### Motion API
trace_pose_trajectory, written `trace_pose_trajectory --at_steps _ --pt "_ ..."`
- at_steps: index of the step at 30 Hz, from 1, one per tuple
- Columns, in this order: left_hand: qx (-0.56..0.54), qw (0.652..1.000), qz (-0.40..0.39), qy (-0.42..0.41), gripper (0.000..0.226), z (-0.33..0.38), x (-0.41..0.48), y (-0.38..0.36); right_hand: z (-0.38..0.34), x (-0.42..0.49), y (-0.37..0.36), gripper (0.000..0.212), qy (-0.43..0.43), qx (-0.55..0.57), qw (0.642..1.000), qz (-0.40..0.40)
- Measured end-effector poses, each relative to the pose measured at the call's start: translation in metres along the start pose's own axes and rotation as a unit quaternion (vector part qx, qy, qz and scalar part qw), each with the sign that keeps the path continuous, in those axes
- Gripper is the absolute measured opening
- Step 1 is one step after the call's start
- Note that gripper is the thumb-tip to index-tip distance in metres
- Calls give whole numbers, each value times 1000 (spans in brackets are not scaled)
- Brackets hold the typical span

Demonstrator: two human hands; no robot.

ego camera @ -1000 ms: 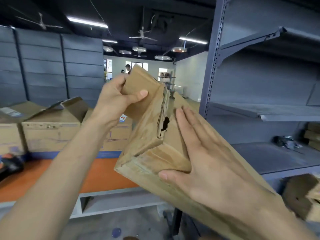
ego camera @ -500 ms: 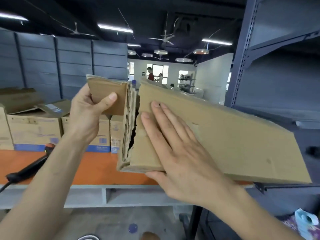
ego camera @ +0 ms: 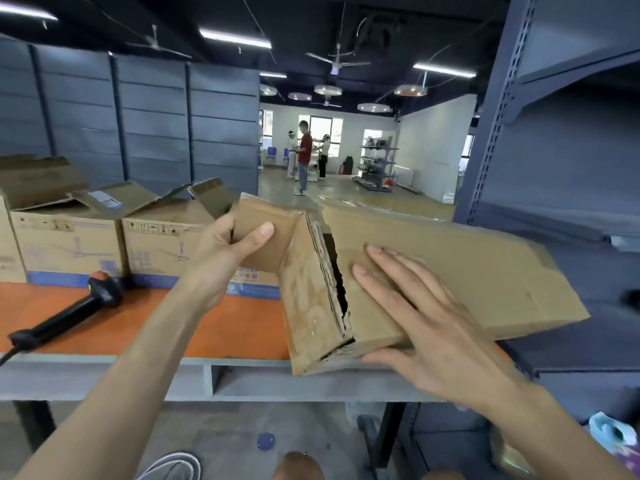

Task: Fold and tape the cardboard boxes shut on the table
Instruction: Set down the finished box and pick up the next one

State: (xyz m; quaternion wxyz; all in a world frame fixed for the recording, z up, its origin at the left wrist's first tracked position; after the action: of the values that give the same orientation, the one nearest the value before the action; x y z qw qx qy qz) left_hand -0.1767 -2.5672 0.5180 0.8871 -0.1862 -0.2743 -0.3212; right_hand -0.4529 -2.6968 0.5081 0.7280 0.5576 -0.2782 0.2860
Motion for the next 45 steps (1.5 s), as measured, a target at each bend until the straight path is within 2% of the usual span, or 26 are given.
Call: trace_pose_trajectory --at_steps 3,5,7,10,13,17,22,24,26,31,34,43,45 --pt "19 997 24 75 36 -18 -8 1 9 -11 -3 95 -47 9 999 -19" --pt "31 992 12 121 47 -28 -10 4 11 -21 -9 93 -67 12 997 -28" --pt "54 990 -6 130 60 -35 -9 7 13 -33 -15 92 -65 16 997 -29" --pt "40 985 -105 134 73 -36 -1 9 17 -45 -19 90 -62 27 998 -13" --pt "74 966 -186 164 76 -33 8 7 21 -58 -25 90 -55 41 997 -21" --pt "145 948 -192 207 74 -41 5 -13 23 -71 -37 89 -39 41 998 -27" --pt "145 912 -217 316 65 -39 0 -38 43 -77 -32 101 -121 60 991 -18" --pt "130 899 -213 359 61 -38 -3 -46 48 -79 -28 101 -143 85 986 -14" --pt "122 902 -206 359 68 -36 -5 -52 48 -84 -23 102 -157 100 983 -6" --pt "60 944 -139 292 28 -23 -2 -60 36 -86 -10 94 -157 140 975 69" --pt "14 957 -90 274 13 -10 -4 -56 28 -71 3 87 -152 170 967 110" --pt "-24 964 20 264 18 57 2 -10 2 -20 16 83 -152 202 954 158" --pt "-37 963 35 265 25 74 3 0 -3 -9 21 84 -137 197 955 175"
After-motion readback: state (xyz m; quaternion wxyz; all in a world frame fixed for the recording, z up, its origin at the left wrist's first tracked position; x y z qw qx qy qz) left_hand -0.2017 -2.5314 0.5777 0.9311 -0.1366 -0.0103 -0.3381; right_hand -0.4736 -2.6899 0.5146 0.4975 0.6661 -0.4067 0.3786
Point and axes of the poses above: each hand's wrist, its own x-axis towards the middle knuckle, its own y-axis out of the back of the hand, z = x × y, the point moved 2 cm from there along x, towards the middle knuckle, and after that the axes turned 8 degrees about z, right-handed, at the moved point
